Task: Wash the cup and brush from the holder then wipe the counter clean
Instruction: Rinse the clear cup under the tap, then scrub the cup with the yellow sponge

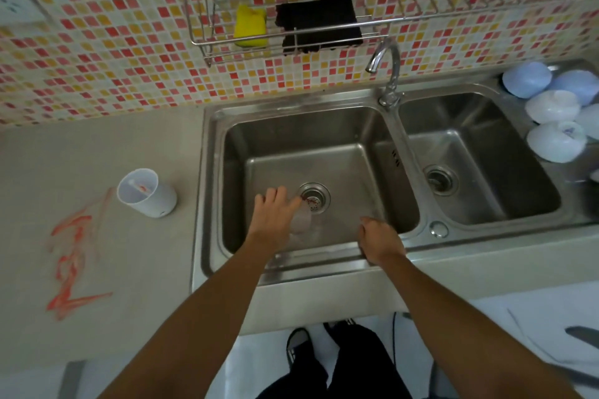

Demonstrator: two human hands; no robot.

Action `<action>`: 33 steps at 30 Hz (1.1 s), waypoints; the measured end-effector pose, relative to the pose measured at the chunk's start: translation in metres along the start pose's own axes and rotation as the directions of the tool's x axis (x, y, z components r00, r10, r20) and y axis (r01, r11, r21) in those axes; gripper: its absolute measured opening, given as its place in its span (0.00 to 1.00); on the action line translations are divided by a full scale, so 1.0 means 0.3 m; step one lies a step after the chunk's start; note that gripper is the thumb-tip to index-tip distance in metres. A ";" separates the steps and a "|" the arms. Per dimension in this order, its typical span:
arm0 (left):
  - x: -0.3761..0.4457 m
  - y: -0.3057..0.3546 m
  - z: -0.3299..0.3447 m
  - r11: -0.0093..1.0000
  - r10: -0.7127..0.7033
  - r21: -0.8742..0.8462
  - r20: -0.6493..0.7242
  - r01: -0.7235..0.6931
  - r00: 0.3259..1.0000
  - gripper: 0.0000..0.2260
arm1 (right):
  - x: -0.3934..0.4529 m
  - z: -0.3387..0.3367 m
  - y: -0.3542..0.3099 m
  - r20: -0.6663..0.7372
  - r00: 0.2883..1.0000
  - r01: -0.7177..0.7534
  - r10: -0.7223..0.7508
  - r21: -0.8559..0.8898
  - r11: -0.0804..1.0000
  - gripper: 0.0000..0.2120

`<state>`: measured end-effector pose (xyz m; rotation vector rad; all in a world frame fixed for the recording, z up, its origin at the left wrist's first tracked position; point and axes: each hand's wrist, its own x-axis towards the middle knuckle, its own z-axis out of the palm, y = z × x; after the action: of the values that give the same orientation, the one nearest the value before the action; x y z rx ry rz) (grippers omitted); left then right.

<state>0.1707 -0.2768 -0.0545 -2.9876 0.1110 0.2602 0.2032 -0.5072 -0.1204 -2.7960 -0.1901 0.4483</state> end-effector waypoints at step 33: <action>0.174 -0.261 -0.298 0.677 -0.629 -0.659 -0.286 0.328 0.723 0.32 | 0.639 -0.896 -0.968 -0.322 0.822 0.534 -0.470 0.149 0.832 0.12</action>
<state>0.2437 -0.2156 0.0340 -3.3998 -0.8995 -0.6770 0.4472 -0.2723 0.1601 -2.4032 -0.7447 -0.0477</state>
